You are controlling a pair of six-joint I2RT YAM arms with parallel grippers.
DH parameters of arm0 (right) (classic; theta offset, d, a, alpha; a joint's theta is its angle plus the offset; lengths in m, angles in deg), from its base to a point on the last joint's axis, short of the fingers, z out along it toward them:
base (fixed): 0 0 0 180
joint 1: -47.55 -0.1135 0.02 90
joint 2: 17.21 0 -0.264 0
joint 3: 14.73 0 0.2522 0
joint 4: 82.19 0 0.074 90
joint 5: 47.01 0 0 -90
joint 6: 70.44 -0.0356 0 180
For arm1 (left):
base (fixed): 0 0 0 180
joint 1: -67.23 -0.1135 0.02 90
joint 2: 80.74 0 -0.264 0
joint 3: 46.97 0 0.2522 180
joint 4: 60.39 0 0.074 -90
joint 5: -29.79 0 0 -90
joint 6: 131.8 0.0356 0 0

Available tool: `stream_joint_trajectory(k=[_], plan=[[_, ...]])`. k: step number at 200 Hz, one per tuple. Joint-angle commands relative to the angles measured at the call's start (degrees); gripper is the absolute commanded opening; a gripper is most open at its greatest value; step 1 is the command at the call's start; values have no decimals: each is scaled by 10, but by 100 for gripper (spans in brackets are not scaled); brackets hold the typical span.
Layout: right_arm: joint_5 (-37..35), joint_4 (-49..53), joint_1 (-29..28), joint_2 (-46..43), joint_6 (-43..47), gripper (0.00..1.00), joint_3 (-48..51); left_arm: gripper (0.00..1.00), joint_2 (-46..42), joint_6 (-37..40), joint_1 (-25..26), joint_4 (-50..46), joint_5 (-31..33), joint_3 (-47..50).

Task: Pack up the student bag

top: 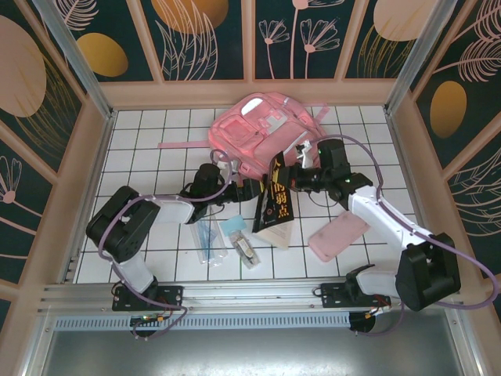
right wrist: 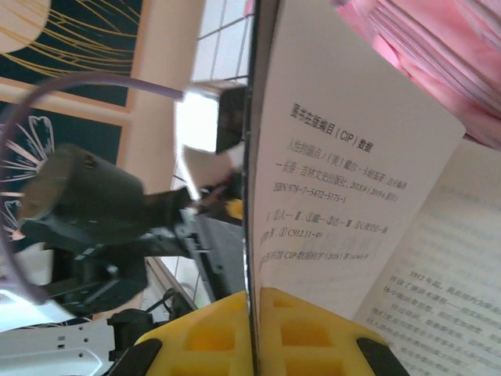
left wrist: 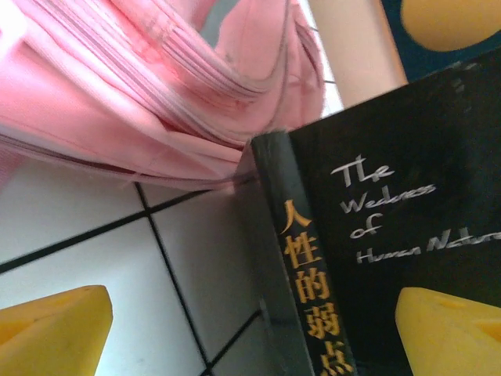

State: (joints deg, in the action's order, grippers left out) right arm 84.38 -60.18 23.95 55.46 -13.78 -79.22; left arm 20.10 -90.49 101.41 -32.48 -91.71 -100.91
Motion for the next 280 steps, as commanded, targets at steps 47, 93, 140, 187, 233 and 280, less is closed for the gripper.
stream_joint_trajectory(k=[47,93,140,187,233,280], plan=[[26,-143,27,-13,-1,0,106,90,137,-241,4,369,-114,29],[43,-264,74,-5,-32,0,222,90,149,-239,24,321,-125,21],[-43,-172,96,37,8,0,234,88,183,-250,40,313,-124,-4],[-171,-68,96,100,28,0,193,81,183,-248,44,299,-131,-24],[-182,-77,82,134,26,0,172,76,158,-153,63,119,-124,-67],[-179,-93,58,173,21,0,160,51,162,-109,69,25,-109,-92]])
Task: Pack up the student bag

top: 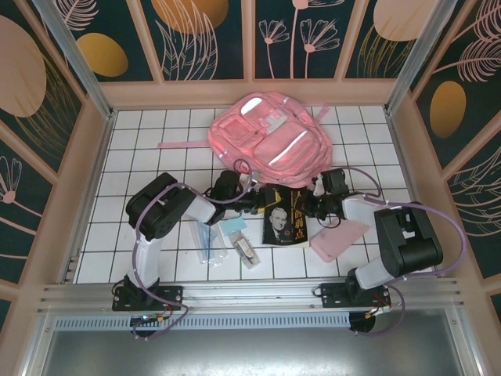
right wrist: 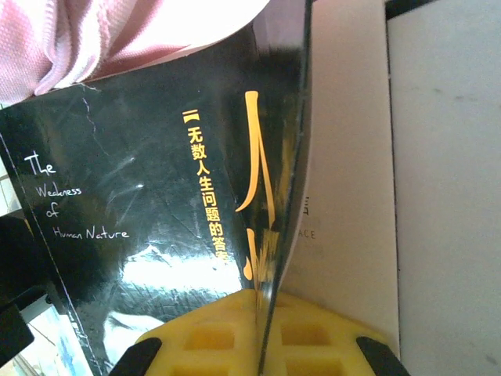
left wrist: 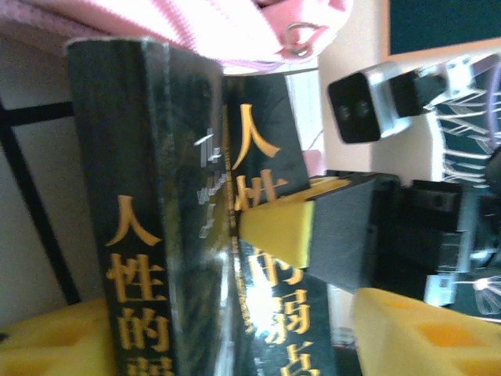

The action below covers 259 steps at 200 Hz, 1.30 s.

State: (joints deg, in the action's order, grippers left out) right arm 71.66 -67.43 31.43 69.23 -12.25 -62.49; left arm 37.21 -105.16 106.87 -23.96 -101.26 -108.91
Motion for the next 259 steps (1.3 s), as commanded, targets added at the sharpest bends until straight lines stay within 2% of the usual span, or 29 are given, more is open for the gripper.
stream_joint_trajectory(k=[1,27,44,55,64,70,86,99,103,107,133,158,178,223,239,259], plan=[[-52,-20,-18,36,5,0,-8,51,-9,38,15,-61,-14,-13],[-53,-18,-18,32,5,0,-10,28,-18,51,14,-82,-2,-16],[-55,-10,-19,21,6,0,-14,0,-26,60,14,-100,9,-18],[-55,-1,-20,10,7,1,-17,0,-34,64,15,-115,14,-19],[-54,10,-19,-1,7,7,-21,0,-43,68,15,-134,22,-19],[-54,19,-20,-12,6,16,-24,0,-53,72,14,-153,30,-20],[-59,50,-19,-48,5,52,-37,0,-89,85,14,-210,36,-20],[-70,84,-18,-82,8,76,-52,0,-132,99,14,-276,41,-25],[-74,95,-18,-92,9,92,-57,0,-147,107,13,-299,44,-29],[-78,104,-18,-102,10,98,-63,0,-160,115,14,-325,48,-35],[-98,147,-16,-141,18,99,-102,0,-235,154,13,-472,90,-103],[-80,146,-15,-146,8,99,-139,0,-268,140,4,-496,130,-155],[-68,130,-13,-150,-14,99,-162,0,-286,107,-18,-455,180,-169],[-22,2,-20,-190,-110,99,-147,0,-307,56,-54,-336,374,-162],[-5,-69,-39,-191,-158,99,-125,0,-299,30,-56,-292,409,-159],[-3,-166,-69,-181,-218,99,-93,0,-288,-22,-56,-218,420,-139]])
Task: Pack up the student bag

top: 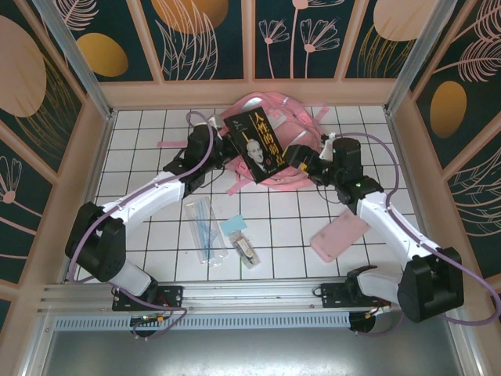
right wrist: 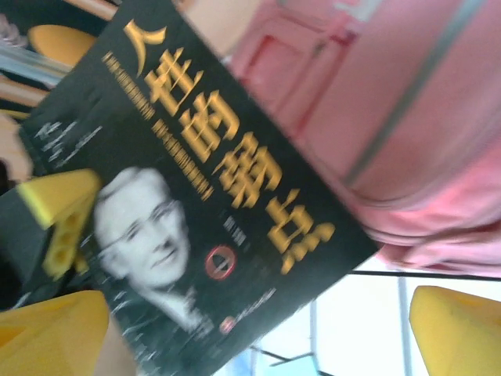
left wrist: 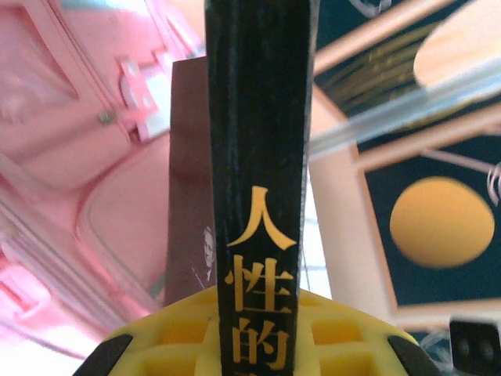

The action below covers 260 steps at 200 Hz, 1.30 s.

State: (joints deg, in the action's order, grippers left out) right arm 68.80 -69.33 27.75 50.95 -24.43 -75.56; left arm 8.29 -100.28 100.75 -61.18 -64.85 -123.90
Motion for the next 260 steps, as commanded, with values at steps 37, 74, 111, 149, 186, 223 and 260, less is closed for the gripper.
stream_joint_trajectory(k=[37,74,111,149,186,223,260], plan=[[10,-340,-76,48,-200,99,86,0,11,-160,5,279,47,66],[27,-461,-85,126,-258,99,74,0,5,-185,10,299,20,91],[26,-529,-88,176,-281,99,63,0,-14,-202,12,317,11,123],[19,-541,-91,181,-284,99,53,0,-28,-210,14,333,20,156],[-9,-549,-91,169,-300,99,64,0,-37,-211,13,336,28,179],[-2,-555,-112,180,-316,99,61,0,-36,-234,14,420,67,213],[-3,-633,-135,201,-347,99,80,0,-11,-258,14,546,97,222]])
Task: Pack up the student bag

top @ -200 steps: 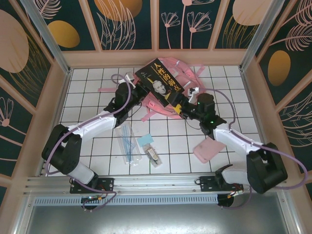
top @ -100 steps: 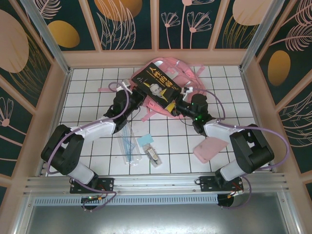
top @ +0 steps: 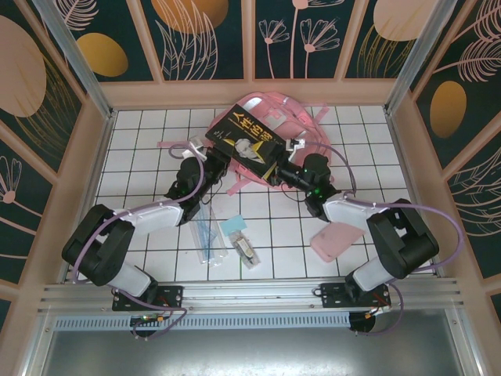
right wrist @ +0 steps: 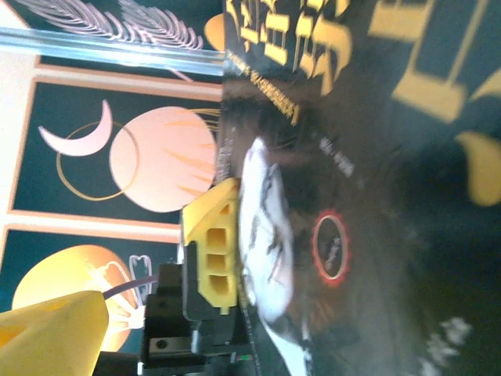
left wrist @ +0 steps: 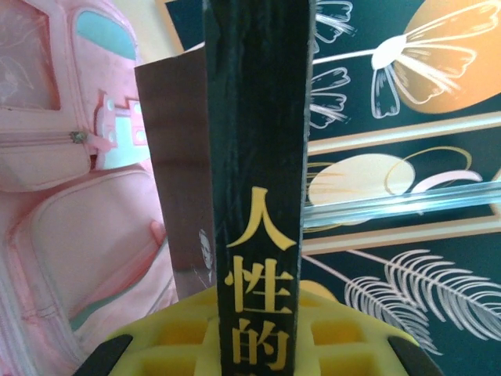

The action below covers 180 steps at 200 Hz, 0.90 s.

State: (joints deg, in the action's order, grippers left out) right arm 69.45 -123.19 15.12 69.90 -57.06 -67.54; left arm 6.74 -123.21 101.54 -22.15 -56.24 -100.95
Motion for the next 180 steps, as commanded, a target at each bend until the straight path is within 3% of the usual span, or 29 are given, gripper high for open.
stream_joint_trajectory(k=[1,31,47,79,97,103,109,124,135,149,180], plan=[[-10,-96,-8,11,-20,99,-1,0,5,-29,6,156,11,-8],[-22,-83,1,-9,11,96,-5,0,-3,-23,7,122,7,-1],[-38,-41,8,-31,41,85,-11,0,-18,-25,7,111,16,23],[-56,25,8,-52,86,42,-29,0,-34,-23,7,85,19,44],[-52,35,8,-45,91,4,-39,0,-32,-17,7,80,12,39],[-47,39,22,-41,92,0,-43,0,-29,-11,7,76,5,33],[-42,42,27,-38,92,0,-44,13,-28,-2,7,67,-4,24],[-34,41,40,-42,93,0,-38,66,-22,35,8,5,-35,-13],[-31,51,57,-56,104,0,-32,87,-20,81,9,-65,-54,-45],[-26,100,90,-84,139,0,-32,91,-17,155,14,-146,-60,-75],[-35,274,188,-164,248,0,-56,88,12,323,38,-280,-61,-139]])
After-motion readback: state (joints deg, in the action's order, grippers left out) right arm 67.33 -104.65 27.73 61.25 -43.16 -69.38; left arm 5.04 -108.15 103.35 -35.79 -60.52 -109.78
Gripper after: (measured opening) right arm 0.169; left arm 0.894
